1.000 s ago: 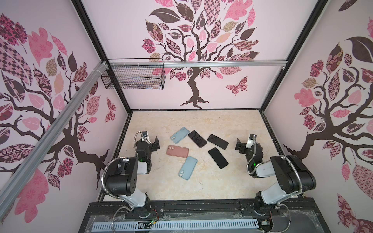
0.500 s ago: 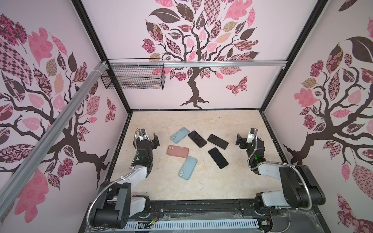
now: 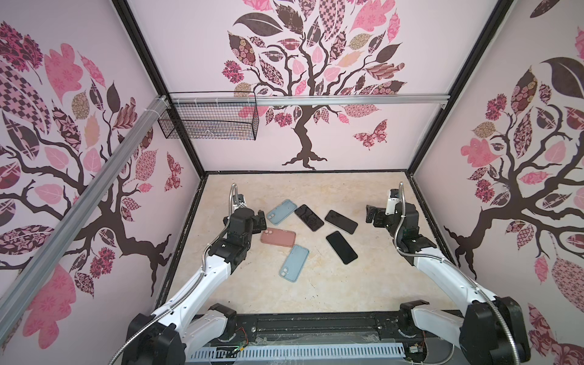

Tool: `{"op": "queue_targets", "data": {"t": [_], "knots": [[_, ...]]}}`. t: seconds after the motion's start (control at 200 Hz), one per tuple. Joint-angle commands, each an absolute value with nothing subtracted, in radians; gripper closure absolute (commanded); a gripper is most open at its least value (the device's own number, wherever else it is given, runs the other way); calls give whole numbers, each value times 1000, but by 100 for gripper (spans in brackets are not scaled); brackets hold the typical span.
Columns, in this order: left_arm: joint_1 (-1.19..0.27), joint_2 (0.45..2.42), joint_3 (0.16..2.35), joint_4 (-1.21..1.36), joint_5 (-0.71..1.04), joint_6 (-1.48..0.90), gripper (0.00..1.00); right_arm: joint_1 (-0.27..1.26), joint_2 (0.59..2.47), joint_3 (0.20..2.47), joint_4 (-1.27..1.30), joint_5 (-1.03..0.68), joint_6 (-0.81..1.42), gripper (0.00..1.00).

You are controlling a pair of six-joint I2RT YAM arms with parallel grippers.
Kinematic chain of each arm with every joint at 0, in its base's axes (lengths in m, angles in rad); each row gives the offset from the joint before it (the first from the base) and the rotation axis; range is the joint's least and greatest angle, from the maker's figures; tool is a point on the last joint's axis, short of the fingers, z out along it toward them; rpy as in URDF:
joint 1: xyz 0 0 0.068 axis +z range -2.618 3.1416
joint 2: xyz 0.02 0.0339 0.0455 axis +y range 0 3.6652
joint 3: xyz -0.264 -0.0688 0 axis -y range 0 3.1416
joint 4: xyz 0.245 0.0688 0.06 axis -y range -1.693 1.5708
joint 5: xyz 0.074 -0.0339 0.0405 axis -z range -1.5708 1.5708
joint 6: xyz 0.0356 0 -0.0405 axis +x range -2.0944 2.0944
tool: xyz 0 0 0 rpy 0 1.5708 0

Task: Put the phone into the phone case
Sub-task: 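Move both grippers forward toward the scattered phones and cases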

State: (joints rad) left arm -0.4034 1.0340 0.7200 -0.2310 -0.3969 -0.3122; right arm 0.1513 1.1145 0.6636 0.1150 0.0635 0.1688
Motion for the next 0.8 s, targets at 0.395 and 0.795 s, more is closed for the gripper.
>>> {"op": "queue_targets", "data": {"t": [0.395, 0.795], "knots": [[-562, 1011, 696, -533, -156, -401, 19, 158, 1121, 864, -353, -133, 191, 0], [-633, 1157, 606, -437, -22, -433, 40, 169, 1177, 878, -359, -165, 195, 0]]}}
